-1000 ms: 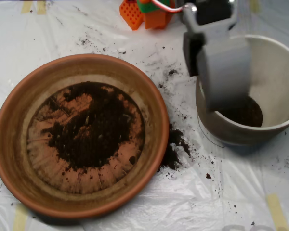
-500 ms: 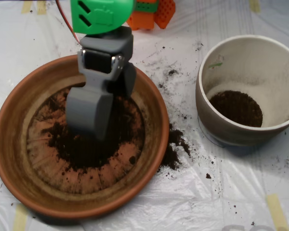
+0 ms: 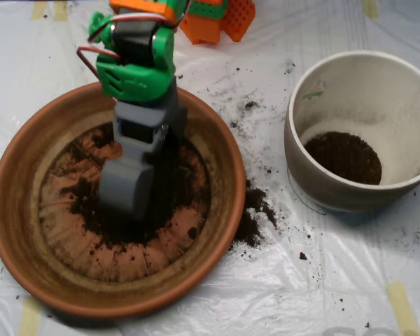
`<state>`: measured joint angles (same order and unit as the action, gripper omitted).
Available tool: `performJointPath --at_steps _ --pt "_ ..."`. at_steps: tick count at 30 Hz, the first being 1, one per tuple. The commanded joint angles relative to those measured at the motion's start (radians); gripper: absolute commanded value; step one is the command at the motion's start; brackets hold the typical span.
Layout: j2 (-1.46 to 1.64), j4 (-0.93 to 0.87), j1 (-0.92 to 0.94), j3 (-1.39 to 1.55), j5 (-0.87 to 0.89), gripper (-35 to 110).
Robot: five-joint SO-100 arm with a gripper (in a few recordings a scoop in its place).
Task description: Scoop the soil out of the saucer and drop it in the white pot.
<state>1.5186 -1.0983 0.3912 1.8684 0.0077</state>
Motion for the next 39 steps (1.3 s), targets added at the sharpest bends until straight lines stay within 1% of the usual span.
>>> performJointPath --at_steps 1,5,10,13,16,21,24,34,36,39 --pt "-0.043 -0.029 0.012 -0.13 -0.009 51" --pt "-0.179 -0.081 0.009 -0.259 -0.009 54" --pt "-0.347 -0.169 -0.003 -0.479 -0.008 54" --pt "-0.437 -0.219 -0.026 -0.606 -0.014 52" --pt "-0.482 -0.255 -0.043 -0.687 -0.018 46" --pt "-0.479 -0.253 -0.071 -0.676 -0.011 35" --pt "-0.462 -0.239 -0.075 -0.655 0.018 24" --pt "-0.261 -0.107 -0.066 -0.417 0.008 25" --pt "-0.227 -0.086 -0.058 -0.376 -0.005 22" --pt "-0.179 -0.046 -0.051 -0.311 -0.015 14"
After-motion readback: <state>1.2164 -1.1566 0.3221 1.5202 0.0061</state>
